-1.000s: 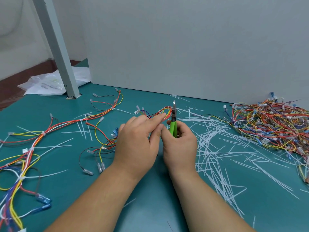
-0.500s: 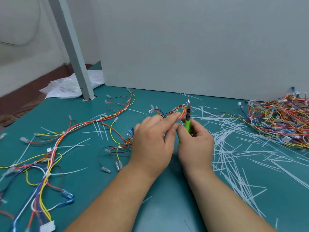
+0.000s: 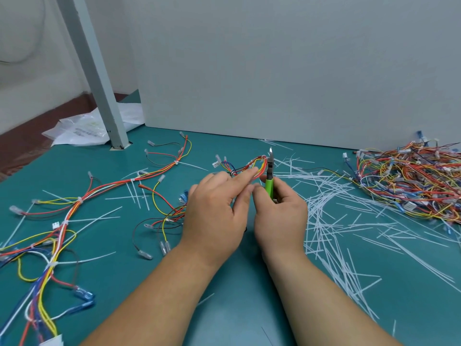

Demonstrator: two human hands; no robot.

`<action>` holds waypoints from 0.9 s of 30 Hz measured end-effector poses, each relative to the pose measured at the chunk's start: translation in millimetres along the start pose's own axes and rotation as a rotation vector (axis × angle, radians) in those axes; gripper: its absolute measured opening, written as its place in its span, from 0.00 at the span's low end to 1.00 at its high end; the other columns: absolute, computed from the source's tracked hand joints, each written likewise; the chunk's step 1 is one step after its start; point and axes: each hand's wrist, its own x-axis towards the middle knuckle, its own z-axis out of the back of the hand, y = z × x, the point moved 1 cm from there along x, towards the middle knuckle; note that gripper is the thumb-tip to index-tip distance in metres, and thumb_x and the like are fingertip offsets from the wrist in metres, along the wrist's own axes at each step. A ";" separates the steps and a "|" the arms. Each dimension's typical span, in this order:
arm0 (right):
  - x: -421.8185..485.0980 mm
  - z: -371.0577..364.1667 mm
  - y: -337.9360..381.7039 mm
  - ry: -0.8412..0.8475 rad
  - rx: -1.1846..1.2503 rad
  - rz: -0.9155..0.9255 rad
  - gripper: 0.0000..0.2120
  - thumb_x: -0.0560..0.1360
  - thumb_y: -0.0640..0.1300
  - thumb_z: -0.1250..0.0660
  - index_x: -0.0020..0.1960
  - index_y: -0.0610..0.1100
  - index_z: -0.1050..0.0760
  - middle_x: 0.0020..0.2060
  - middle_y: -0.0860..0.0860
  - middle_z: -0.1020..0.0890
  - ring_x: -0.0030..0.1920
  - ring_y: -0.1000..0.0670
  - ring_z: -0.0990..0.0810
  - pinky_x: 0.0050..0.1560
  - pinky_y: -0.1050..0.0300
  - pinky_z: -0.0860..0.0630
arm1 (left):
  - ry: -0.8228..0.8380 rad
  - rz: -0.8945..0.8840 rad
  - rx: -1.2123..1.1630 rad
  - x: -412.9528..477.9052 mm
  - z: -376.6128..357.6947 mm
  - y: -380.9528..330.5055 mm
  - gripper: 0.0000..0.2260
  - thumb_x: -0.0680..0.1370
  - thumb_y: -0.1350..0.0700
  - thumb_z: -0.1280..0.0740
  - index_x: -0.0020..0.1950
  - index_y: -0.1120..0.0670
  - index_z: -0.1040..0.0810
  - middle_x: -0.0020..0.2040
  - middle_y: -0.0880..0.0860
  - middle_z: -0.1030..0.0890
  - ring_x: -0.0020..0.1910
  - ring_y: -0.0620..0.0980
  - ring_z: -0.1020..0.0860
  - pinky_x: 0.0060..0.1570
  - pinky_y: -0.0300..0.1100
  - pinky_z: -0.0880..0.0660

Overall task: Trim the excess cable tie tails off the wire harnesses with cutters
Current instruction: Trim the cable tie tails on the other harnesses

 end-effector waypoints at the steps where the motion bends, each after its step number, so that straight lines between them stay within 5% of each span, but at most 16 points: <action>1: 0.1 0.2 -0.1 0.002 0.001 0.001 0.13 0.73 0.46 0.32 0.39 0.37 0.29 0.28 0.55 0.37 0.31 0.51 0.40 0.32 0.54 0.42 | 0.001 0.000 -0.001 0.2 0.1 0.2 0.14 0.81 0.52 0.35 0.65 0.47 0.17 0.36 0.45 0.32 0.38 0.54 0.27 0.39 0.57 0.27; 27: 0.3 -2.6 0.2 -0.017 -0.002 -0.006 0.13 0.71 0.47 0.32 0.43 0.37 0.25 0.29 0.52 0.36 0.31 0.51 0.40 0.33 0.53 0.40 | 0.011 0.007 0.009 0.1 -0.3 0.9 0.14 0.81 0.52 0.34 0.65 0.47 0.17 0.35 0.46 0.33 0.38 0.51 0.29 0.39 0.55 0.27</action>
